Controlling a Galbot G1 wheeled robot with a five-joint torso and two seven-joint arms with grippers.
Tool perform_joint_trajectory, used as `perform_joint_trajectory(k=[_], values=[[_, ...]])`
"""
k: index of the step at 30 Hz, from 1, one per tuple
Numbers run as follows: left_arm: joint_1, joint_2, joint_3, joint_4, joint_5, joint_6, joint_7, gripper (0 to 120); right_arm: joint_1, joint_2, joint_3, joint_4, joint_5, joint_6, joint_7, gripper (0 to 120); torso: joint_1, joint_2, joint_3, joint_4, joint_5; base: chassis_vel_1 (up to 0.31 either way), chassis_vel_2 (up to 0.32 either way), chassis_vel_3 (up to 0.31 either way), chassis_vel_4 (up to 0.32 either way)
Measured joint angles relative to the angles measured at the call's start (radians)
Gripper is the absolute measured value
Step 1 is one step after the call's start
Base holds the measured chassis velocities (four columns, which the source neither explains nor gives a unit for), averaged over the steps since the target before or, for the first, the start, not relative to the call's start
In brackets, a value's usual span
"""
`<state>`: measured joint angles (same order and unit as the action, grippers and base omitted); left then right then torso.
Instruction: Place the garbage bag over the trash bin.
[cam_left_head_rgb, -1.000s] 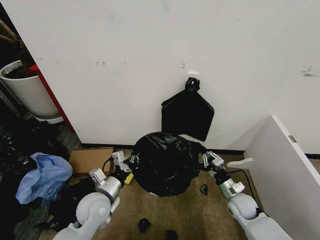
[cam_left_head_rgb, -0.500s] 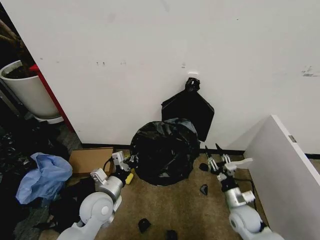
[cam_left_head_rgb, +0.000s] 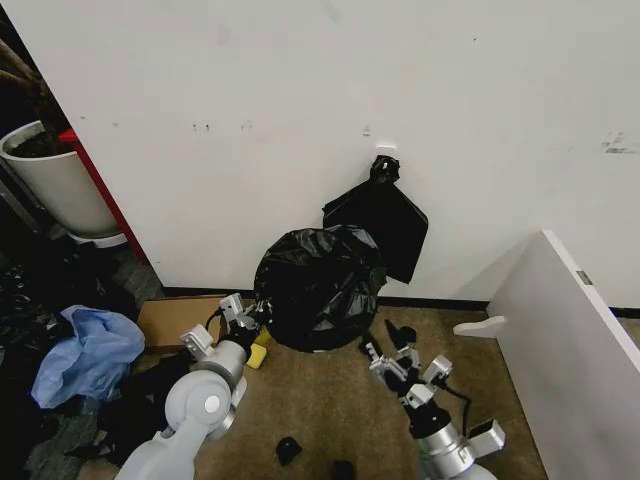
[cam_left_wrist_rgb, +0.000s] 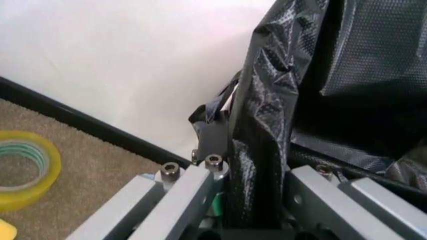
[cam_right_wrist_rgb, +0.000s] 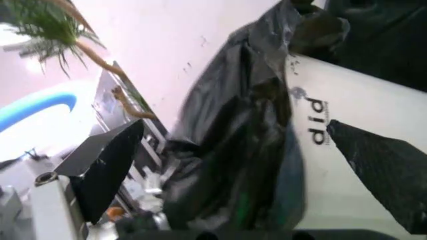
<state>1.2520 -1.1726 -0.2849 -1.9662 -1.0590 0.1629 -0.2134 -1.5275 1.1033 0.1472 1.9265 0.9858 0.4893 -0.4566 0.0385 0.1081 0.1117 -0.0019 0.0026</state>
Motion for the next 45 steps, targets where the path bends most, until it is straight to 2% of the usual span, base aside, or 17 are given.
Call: perform_joint_trajectory(k=[4,11,18,19,23,25,26,31,32,37,45], values=[[0.003,0.004,0.003,-0.004,0.0,0.0,0.005,0,0.022,0.019,0.004,-0.049,-0.08,0.035,0.024,100,0.0,0.0,0.0,0.0001,0.0001,0.0,0.0,0.0,0.0],[-0.006,0.005,0.015,-0.005,0.001,0.0,0.012,0,0.037,0.033,0.007,-0.082,-0.113,0.046,0.039,98,0.0,0.0,0.0,0.0,0.0,0.0,0.0,0.0,0.0],[-0.011,0.003,0.028,0.002,0.005,0.0,0.015,0,0.038,0.036,0.017,-0.093,-0.071,0.051,-0.026,70,0.0,0.0,0.0,0.0,0.0,0.0,0.0,0.0,0.0],[-0.011,0.003,0.028,0.002,0.005,0.0,0.015,0,0.038,0.036,0.017,-0.093,-0.071,0.051,-0.026,70,0.0,0.0,0.0,0.0,0.0,0.0,0.0,0.0,0.0],[-0.014,0.001,0.029,0.008,0.007,-0.001,0.015,0,0.039,0.035,0.019,-0.104,-0.036,0.056,-0.058,52,0.0,0.0,0.0,0.0,0.0,0.0,0.0,0.0,0.0],[-0.014,0.0,0.029,0.009,0.007,-0.001,0.015,0,0.039,0.035,0.019,-0.104,-0.033,0.057,-0.061,51,0.0,0.0,0.0,0.0,0.0,0.0,0.0,0.0,0.0],[-0.014,0.0,0.029,0.011,0.007,-0.001,0.015,0,0.039,0.035,0.019,-0.105,-0.026,0.058,-0.068,43,0.0,0.0,0.0,0.0,0.0,0.0,0.0,0.0,0.0],[-0.014,-0.006,0.029,0.014,0.01,-0.001,0.015,0,0.037,0.031,0.019,-0.112,-0.011,0.063,-0.113,23,0.0,0.0,0.0,-0.0001,0.0,0.0,0.0,0.0,0.0],[-0.014,-0.006,0.029,0.014,0.01,-0.001,0.015,0,0.037,0.031,0.019,-0.112,-0.011,0.063,-0.113,23,0.0,0.0,0.0,-0.0001,0.0,0.0,0.0,0.0,0.0],[-0.013,-0.012,0.029,0.016,0.014,-0.001,0.014,0,0.034,0.028,0.02,-0.121,-0.004,0.068,-0.138,3,0.0,0.0,0.0,-0.0001,0.0,0.0,0.0,0.0,0.0],[-0.011,-0.018,0.024,0.015,0.013,-0.001,0.009,0,0.034,0.027,0.018,-0.145,0.001,0.081,-0.137,0,0.0,0.0,0.0,-0.0001,0.0001,0.0,0.0,0.0,0.0]])
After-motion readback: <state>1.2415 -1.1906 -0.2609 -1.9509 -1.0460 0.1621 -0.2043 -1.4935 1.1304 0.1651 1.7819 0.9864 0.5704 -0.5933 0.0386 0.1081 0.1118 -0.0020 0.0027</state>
